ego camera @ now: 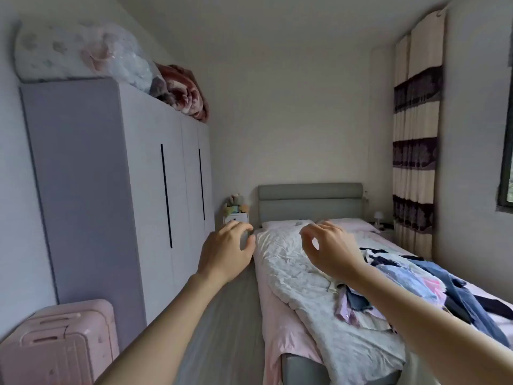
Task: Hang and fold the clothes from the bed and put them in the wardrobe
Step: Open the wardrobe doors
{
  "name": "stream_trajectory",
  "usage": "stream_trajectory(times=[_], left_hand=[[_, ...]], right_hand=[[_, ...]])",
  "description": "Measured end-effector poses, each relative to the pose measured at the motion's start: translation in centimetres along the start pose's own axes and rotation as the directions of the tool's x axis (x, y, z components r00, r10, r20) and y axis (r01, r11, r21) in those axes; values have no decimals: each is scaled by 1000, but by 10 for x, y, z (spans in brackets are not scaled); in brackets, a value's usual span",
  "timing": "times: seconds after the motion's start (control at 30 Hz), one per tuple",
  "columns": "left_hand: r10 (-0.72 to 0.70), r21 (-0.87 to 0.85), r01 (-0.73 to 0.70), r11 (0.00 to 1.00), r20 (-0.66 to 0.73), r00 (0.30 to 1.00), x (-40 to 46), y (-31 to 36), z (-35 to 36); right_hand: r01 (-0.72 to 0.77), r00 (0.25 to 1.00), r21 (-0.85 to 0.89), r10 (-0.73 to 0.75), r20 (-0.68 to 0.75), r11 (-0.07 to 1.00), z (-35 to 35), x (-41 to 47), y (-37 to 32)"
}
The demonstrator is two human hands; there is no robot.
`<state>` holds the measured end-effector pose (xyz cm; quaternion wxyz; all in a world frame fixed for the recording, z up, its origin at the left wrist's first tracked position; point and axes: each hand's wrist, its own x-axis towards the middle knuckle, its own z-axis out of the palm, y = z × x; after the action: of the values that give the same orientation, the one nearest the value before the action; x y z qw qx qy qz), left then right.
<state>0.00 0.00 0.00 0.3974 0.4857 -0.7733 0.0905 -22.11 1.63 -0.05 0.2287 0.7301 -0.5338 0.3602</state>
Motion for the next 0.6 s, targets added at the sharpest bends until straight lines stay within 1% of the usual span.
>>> stream_trajectory(times=[0.07, 0.13, 0.23, 0.4, 0.5, 0.6], left_hand=[[-44, -13, 44, 999, -4, 999, 5, -17, 17], [-83, 4, 83, 997, 24, 996, 11, -43, 39], [-110, 15, 109, 994, 58, 992, 25, -86, 71], [-176, 3, 177, 984, 61, 982, 85, -169, 115], [-201, 17, 200, 980, 50, 978, 136, -219, 135], [-224, 32, 223, 974, 39, 974, 184, -266, 160]], right_hand=[[-35, 997, 28, 33, 68, 999, 29, 7, 4], [-55, 991, 66, 46, 125, 996, 64, 15, 8], [-63, 984, 116, 43, 173, 991, 118, 33, 16], [-81, 979, 209, 39, 199, 975, 216, 106, 29], [-101, 974, 233, 48, 223, 967, 272, 159, 34], [-90, 972, 249, 31, 233, 964, 329, 208, 44]])
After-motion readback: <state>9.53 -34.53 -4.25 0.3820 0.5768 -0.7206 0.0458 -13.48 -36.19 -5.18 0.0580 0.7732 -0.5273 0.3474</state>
